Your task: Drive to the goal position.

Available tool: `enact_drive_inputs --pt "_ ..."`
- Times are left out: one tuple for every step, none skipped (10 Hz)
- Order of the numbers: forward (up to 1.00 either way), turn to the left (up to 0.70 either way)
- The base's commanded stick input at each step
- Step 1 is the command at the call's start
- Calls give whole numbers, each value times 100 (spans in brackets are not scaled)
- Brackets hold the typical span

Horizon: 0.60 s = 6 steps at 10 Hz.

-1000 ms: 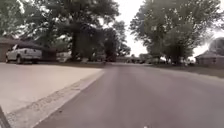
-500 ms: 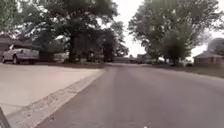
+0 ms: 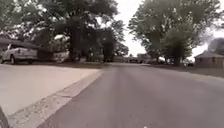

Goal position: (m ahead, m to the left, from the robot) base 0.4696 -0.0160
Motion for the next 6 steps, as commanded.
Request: enact_drive_inputs --pt "70 0" --pt "70 0" --pt "70 0" --pt "70 0" --pt "70 0" --pt "70 0"
